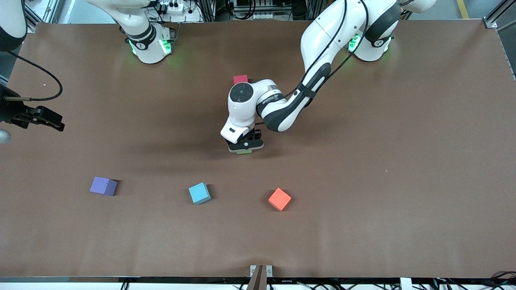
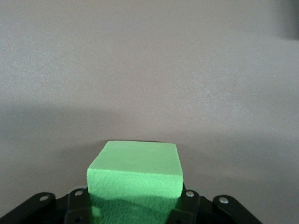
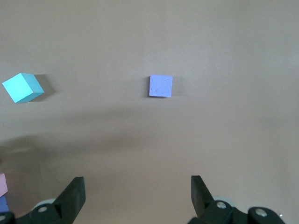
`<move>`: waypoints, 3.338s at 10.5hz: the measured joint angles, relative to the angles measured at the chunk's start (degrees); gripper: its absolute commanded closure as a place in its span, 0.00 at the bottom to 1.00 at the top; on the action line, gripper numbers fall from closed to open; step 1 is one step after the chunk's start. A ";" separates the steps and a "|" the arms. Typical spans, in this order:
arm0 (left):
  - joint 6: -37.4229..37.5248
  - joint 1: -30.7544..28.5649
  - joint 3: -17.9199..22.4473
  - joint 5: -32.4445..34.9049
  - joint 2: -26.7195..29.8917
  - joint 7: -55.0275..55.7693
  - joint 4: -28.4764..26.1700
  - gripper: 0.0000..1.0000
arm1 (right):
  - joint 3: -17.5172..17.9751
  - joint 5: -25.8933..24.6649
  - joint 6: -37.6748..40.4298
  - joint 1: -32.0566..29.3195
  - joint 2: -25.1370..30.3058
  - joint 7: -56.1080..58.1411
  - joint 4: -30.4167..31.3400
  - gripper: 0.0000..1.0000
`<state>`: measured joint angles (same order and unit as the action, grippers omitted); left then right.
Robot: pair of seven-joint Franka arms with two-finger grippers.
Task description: Arrange blocks into number 1
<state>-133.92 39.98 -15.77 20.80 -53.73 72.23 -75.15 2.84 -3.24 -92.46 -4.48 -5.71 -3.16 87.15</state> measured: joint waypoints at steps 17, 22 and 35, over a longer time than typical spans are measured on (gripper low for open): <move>4.41 2.63 -0.08 -0.02 0.69 0.00 0.25 0.00 | 0.00 0.00 0.07 1.13 -0.03 -1.17 0.00 0.00; 7.06 3.55 -0.23 -0.02 3.00 0.00 0.42 0.00 | 0.00 0.00 0.07 1.31 -0.07 -1.67 0.00 0.00; 28.65 -24.30 1.01 -0.08 20.74 -9.27 1.47 0.00 | -0.13 0.01 -0.05 2.11 -0.28 -2.90 -0.22 0.00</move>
<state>-105.27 15.68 -14.76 20.71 -32.99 62.95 -73.68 2.71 -3.23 -92.51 -2.38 -5.99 -6.07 86.92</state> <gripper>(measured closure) 0.000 0.000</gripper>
